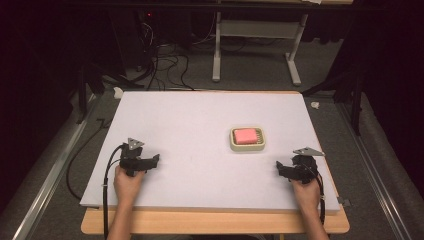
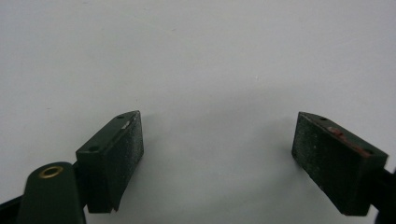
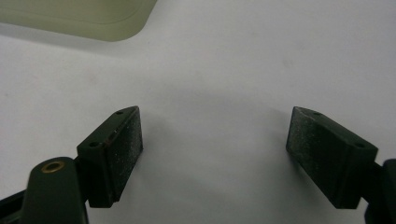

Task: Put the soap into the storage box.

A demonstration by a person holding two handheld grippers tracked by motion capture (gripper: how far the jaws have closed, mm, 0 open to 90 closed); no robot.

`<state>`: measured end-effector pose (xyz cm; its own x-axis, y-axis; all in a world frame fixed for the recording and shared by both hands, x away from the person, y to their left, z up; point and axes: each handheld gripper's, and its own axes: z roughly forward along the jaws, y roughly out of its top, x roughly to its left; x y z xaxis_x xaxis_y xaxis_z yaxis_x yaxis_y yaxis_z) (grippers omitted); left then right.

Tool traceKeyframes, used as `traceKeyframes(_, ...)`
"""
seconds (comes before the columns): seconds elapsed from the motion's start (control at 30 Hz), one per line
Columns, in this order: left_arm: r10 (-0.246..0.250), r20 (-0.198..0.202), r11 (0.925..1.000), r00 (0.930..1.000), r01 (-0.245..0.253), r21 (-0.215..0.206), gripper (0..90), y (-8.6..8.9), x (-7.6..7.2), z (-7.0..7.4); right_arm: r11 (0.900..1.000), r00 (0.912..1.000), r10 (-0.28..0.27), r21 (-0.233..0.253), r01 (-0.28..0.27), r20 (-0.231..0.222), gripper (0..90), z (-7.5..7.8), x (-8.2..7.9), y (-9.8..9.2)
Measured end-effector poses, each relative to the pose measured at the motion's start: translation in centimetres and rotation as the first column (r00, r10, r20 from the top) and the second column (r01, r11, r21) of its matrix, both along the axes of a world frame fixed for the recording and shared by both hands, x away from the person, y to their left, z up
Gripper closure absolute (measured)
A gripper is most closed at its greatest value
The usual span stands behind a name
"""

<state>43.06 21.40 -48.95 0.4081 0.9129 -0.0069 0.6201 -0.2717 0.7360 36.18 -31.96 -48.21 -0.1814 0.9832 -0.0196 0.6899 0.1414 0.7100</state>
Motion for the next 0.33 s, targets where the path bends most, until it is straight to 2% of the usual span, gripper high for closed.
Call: traceKeyframes(0.33,0.000,0.000,1.0000,1.0000,0.000,-0.001,17.2,0.00,0.00,0.00,1.000,1.0000,-0.001,0.006,0.001,0.004,19.0,-0.05,-0.02,-0.03)
